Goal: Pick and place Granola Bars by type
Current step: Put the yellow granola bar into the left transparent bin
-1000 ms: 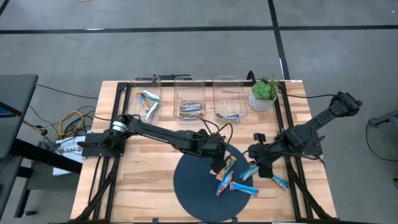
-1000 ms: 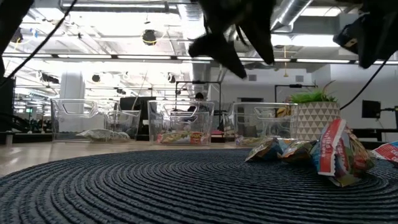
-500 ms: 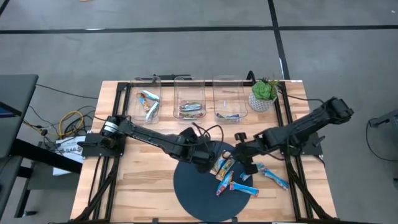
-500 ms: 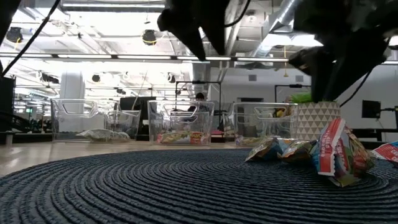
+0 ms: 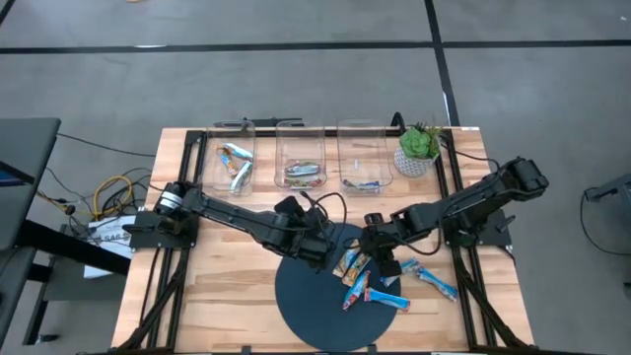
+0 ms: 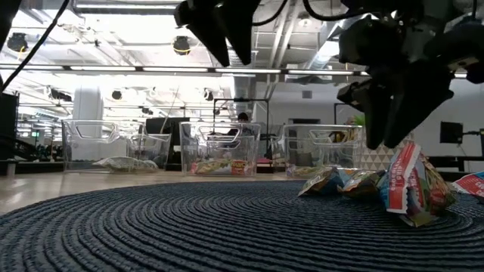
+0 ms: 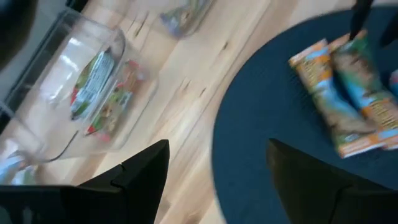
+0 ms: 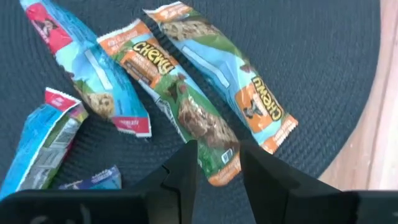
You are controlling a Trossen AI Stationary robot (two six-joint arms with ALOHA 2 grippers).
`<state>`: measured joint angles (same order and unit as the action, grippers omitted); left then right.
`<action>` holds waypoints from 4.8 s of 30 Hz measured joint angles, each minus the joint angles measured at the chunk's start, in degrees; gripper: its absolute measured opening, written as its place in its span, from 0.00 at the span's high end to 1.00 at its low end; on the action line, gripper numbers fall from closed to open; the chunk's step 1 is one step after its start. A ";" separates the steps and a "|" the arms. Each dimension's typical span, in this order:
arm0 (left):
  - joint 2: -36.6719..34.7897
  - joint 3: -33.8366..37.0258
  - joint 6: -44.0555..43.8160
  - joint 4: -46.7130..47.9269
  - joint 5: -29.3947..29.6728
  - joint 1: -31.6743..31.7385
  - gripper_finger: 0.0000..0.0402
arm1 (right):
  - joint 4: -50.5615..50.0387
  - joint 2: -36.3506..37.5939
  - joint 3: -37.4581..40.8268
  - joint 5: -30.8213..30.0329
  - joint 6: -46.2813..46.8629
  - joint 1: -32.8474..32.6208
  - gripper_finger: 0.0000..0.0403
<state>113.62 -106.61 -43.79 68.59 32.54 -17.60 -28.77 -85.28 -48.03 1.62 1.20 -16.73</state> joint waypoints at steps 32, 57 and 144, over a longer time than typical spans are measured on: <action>-17.50 28.70 -6.91 -15.79 -2.55 -2.26 0.35 | 2.47 2.54 -0.11 0.03 1.76 4.15 0.72; -53.44 67.98 -12.92 -43.43 -9.87 -2.84 0.35 | -0.27 -10.27 -7.91 1.50 -9.84 4.66 0.71; -53.24 68.04 -30.70 -59.44 16.89 -2.82 0.35 | 52.72 -18.01 -11.91 32.53 57.80 24.44 0.90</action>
<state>60.38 -38.57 -74.49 9.15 49.43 -20.43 23.96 -103.28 -59.94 34.14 59.00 7.71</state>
